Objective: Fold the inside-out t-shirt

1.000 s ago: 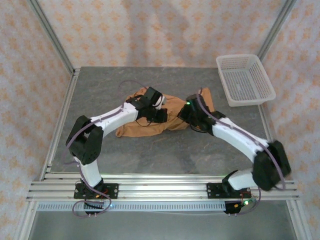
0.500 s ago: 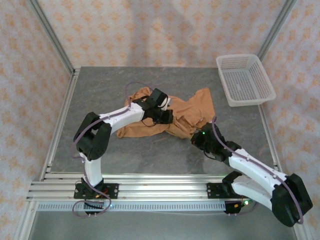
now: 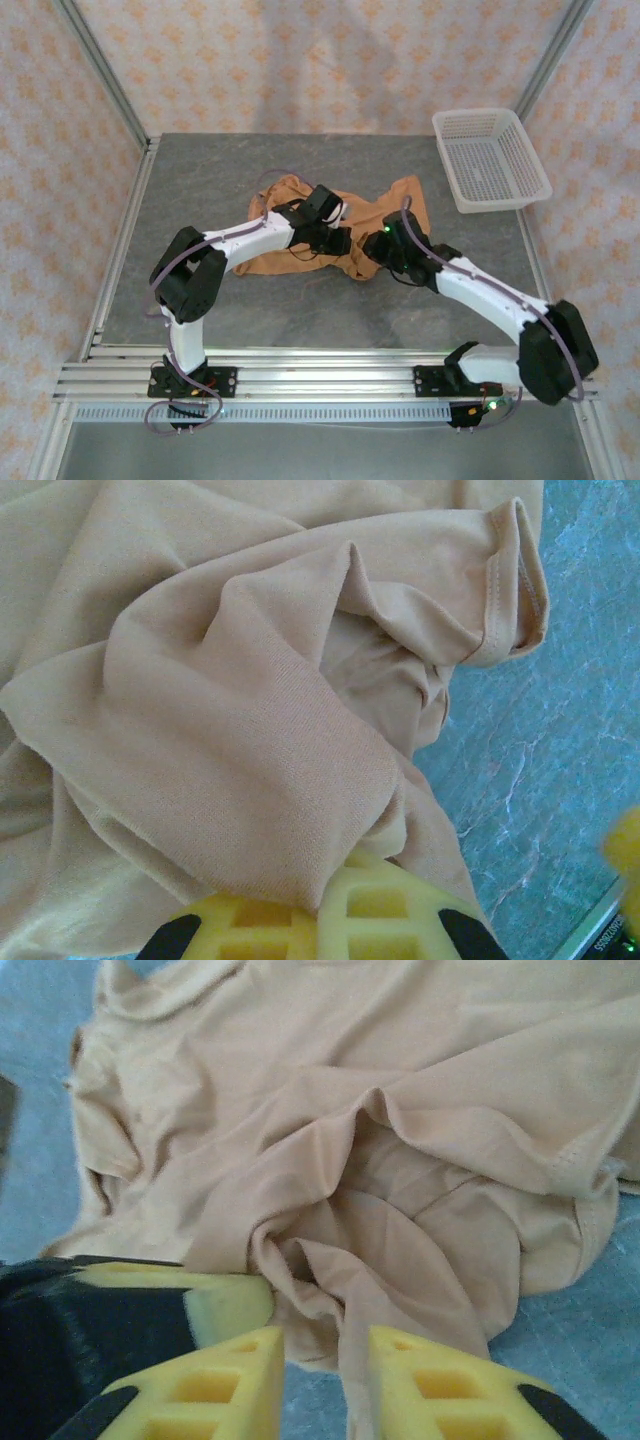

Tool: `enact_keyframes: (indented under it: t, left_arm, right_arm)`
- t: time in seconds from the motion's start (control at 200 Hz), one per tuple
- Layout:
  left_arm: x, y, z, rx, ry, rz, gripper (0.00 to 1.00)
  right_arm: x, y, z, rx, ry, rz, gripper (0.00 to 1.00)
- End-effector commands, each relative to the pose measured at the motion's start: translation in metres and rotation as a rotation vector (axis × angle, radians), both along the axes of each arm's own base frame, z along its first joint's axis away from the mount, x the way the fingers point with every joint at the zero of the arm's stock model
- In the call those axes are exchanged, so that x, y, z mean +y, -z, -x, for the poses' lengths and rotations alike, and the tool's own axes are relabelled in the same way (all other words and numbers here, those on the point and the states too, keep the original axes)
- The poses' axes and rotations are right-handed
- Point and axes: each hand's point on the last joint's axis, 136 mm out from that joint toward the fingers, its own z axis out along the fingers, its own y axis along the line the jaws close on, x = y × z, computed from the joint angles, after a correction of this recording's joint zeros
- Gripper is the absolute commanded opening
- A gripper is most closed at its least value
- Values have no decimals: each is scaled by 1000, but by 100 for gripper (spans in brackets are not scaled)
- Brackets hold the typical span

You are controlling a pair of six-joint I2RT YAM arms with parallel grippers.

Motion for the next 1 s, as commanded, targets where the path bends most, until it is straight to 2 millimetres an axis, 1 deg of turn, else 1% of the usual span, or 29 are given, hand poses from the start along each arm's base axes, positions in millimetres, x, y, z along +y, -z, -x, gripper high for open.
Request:
enact_keyframes:
  t: [0.0,0.09,0.195,0.225,0.265,0.295,0.355,0.43,0.515,0.575,0.621,0.691,0.766,0.836,0.921,0.996]
  left_arm:
    - [3,-14,-5,-42,-23,4,0]
    - [4,-14,-4,-45,-22,-2,0]
    - [6,-16,-5,-48,-22,-10,0]
    - [7,-17,-5,-50,-23,-13,0]
    - [9,-18,-6,-52,-22,-16,0]
    - [11,-20,-7,-53,-25,-16,0]
    - [15,-23,-8,-57,-29,-16,0]
    - [19,-26,-8,-61,-30,-21,0]
    - [23,-27,-7,-60,-27,-31,0]
    - [24,-26,-5,-56,-23,-32,0]
    - [24,-24,-3,-50,-23,-28,0]
    - [22,-21,0,-43,-24,-16,0]
    - [18,-18,4,-38,-22,-5,0]
    - [10,-14,8,-32,-16,6,0]
    - [-6,-10,15,-26,6,29,0]
    - [-17,-4,19,-19,29,24,0]
  right_arm:
    - [5,16,3,51,-55,88,32]
    - [10,28,4,79,-75,105,36]
    - [11,42,4,116,-74,128,36]
    - [10,44,3,120,-71,134,33]
    - [9,47,2,123,-62,144,26]
    - [8,46,1,121,-61,146,17]
    - [5,41,-1,111,-46,158,0]
    - [-6,24,-2,79,-17,175,0]
    - [-31,3,-5,35,54,174,0]
    - [-52,-4,-5,22,109,158,0]
    - [-65,-5,-5,18,144,148,0]
    - [-82,4,-3,37,187,145,0]
    - [-92,17,-1,69,222,133,0]
    - [-94,31,-1,89,230,132,0]
    - [-92,52,0,140,216,150,0]
    - [-89,61,1,183,191,164,0]
